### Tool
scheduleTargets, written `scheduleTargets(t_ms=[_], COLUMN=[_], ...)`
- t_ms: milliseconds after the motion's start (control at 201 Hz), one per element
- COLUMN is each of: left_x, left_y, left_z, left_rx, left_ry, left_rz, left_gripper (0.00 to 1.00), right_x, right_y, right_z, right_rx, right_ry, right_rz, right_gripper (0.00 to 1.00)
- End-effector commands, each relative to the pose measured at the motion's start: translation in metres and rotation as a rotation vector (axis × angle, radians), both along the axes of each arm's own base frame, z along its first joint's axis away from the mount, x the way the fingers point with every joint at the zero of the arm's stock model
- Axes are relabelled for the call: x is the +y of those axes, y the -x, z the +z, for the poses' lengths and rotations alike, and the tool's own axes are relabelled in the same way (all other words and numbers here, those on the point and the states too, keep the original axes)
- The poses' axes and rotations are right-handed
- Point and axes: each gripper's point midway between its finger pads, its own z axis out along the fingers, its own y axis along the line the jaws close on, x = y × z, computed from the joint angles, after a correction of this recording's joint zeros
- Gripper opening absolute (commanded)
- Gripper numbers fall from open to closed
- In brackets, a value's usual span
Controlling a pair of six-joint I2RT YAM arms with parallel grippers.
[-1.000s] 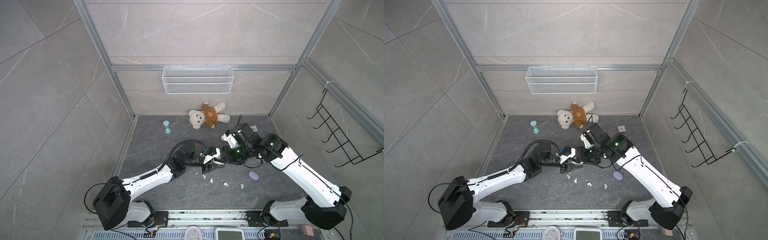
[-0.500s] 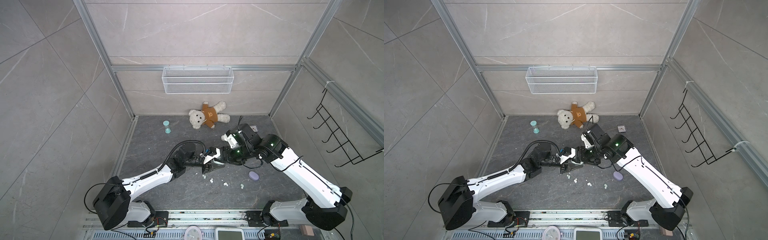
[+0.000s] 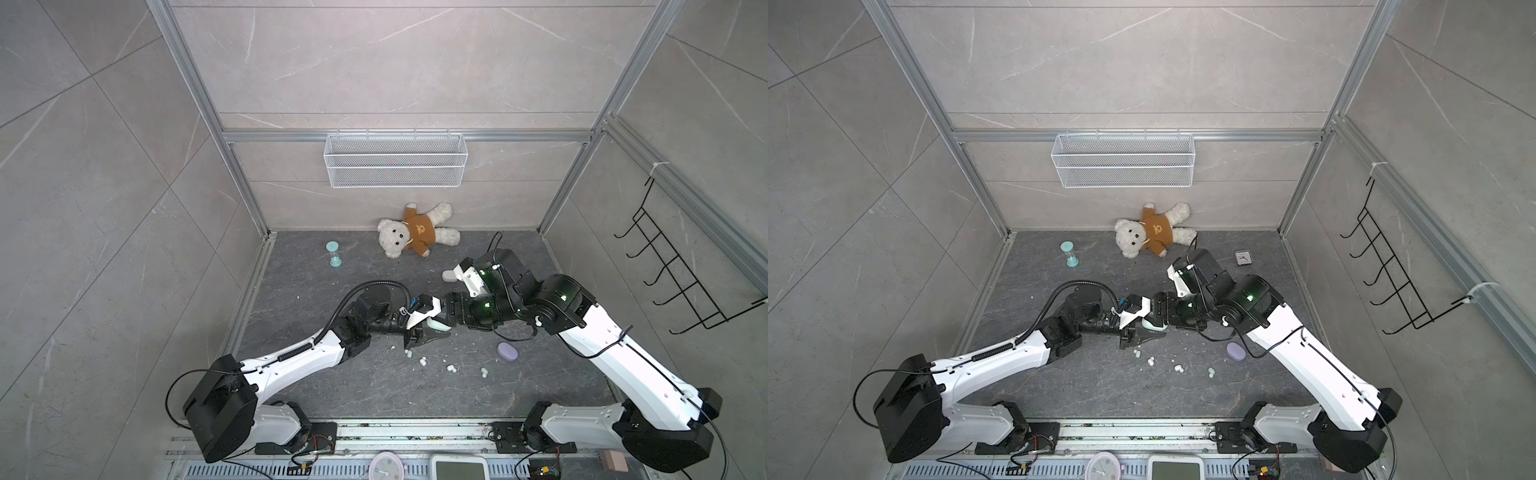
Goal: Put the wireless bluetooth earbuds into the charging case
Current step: 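Open the right gripper and draw it back from the mint green case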
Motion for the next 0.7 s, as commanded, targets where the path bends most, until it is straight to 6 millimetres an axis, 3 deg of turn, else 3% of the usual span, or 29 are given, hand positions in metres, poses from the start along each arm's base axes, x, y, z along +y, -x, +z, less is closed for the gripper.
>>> scheduleTargets(t_ms=[0, 149, 299, 508, 697], left_x=[0.002, 0.008, 0.015, 0.024, 0.030], left_y=[0.006, 0.015, 0.026, 0.033, 0.038], left_z=[0.026, 0.032, 0.043, 0.045, 0.038], left_rx=[-0.013, 0.017, 0.045, 0.094, 0.111], left_ry=[0.056, 0.078, 0.111, 0.132, 0.126], left_rz=[-0.015, -0.035, -0.055, -0.053, -0.050], left_gripper=[0.36, 0.35, 0.36, 0.35, 0.36], right_x=[-0.014, -0.036, -0.045, -0.025, -0.005], right_y=[0.005, 0.008, 0.014, 0.025, 0.030], right_z=[0.000, 0.015, 0.034, 0.045, 0.035], right_rx=[-0.014, -0.112, -0.257, -0.420, -0.521], right_ry=[0.043, 0.119, 0.173, 0.160, 0.253], right_rz=[-0.015, 0.035, 0.186, 0.387, 0.542], right_gripper=[0.81, 0.85, 0.86, 0.86, 0.85])
